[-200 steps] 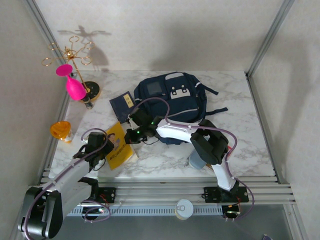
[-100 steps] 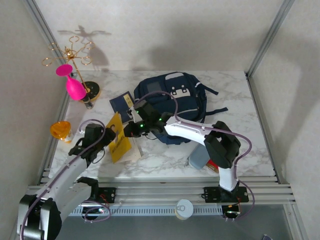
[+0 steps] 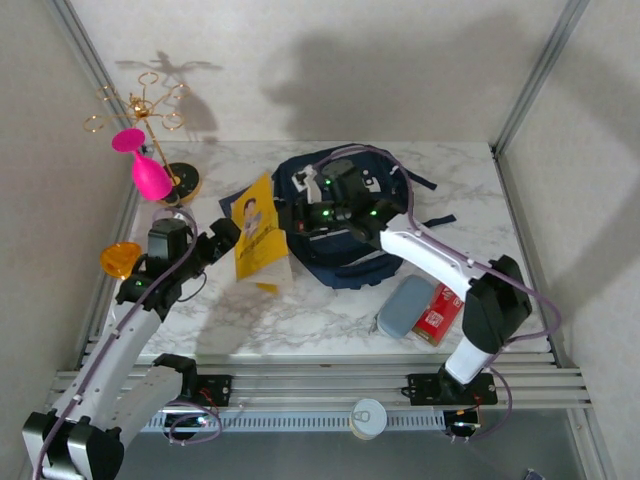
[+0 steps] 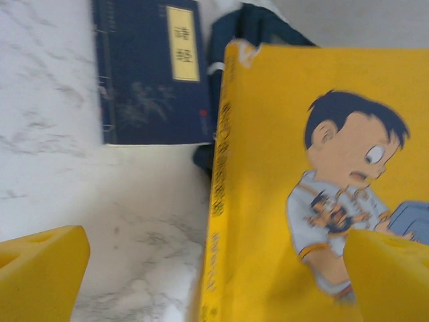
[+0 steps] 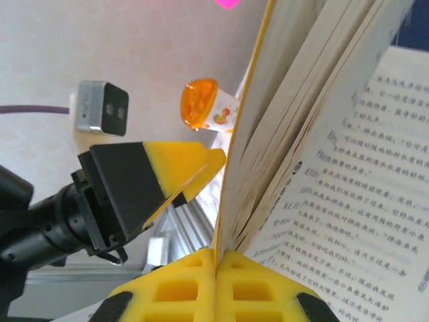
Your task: Pack books, pencil case, and school supplies into a backpack
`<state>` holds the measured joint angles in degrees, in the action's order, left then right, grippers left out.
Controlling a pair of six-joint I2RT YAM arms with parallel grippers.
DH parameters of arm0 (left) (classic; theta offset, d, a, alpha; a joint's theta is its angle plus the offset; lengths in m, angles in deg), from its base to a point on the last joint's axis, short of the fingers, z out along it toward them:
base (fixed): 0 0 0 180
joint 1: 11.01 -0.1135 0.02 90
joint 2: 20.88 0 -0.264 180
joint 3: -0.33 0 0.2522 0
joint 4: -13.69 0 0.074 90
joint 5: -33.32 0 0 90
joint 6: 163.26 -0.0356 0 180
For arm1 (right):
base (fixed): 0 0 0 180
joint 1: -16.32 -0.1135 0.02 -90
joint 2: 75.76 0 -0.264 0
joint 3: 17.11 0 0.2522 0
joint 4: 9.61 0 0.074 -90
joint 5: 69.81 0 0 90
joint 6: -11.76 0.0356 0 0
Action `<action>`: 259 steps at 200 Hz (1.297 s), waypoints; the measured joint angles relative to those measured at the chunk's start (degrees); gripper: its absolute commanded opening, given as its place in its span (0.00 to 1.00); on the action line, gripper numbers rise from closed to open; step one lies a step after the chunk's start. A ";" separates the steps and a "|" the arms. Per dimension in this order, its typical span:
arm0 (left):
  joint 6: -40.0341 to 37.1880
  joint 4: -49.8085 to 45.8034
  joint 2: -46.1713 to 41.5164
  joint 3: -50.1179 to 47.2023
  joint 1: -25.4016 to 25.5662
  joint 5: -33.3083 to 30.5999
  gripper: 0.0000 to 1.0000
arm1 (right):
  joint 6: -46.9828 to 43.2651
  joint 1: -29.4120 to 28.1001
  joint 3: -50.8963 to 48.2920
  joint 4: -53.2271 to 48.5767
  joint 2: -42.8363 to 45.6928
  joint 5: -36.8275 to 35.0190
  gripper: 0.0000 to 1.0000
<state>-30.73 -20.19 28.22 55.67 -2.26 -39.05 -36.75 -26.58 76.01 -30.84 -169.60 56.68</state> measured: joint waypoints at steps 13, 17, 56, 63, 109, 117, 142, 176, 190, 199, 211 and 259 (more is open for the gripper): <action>0.90 1.66 0.15 0.02 0.00 3.23 0.97 | 0.37 1.77 -1.20 0.92 2.36 1.40 0.00; 1.31 2.19 0.26 0.02 0.00 4.17 0.97 | 0.61 2.58 -1.73 1.46 3.13 1.95 0.00; 5.33 11.82 2.95 -0.39 1.92 11.54 0.96 | 2.78 8.68 -5.95 4.85 8.44 7.15 0.00; 6.19 14.05 3.65 -0.68 2.75 12.50 0.96 | 2.97 9.42 -6.36 5.31 8.85 7.67 0.00; 11.98 29.99 9.29 -3.28 10.01 16.59 0.88 | 6.64 12.55 -10.93 10.99 10.14 12.61 0.00; 12.59 32.04 10.29 -3.26 10.84 16.98 0.85 | 7.21 12.85 -11.58 11.69 10.14 13.31 0.00; 15.15 37.53 13.05 -3.28 12.76 17.22 0.71 | 7.19 13.60 -12.26 12.09 10.14 14.60 0.00; 17.09 41.77 15.19 -3.19 14.80 17.00 0.48 | 6.12 16.24 -15.02 12.35 11.98 15.13 0.00; 16.79 41.81 15.63 -2.82 15.87 16.39 0.37 | 4.85 17.18 -16.06 11.41 12.26 15.21 0.00; 16.61 41.90 16.02 -2.67 16.37 15.98 0.33 | 4.02 17.53 -16.46 10.49 12.28 14.97 0.00; 16.74 42.18 16.68 -2.43 16.94 15.63 0.25 | 2.91 17.68 -16.85 9.53 12.33 14.47 0.02; 17.31 43.54 19.32 -0.52 18.23 15.43 0.02 | -2.73 18.73 -17.16 4.11 13.53 11.39 0.49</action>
<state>-13.42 23.35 47.54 55.15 15.97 -23.62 -39.48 -7.85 58.85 -26.73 -156.08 68.07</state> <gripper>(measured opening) 0.139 0.379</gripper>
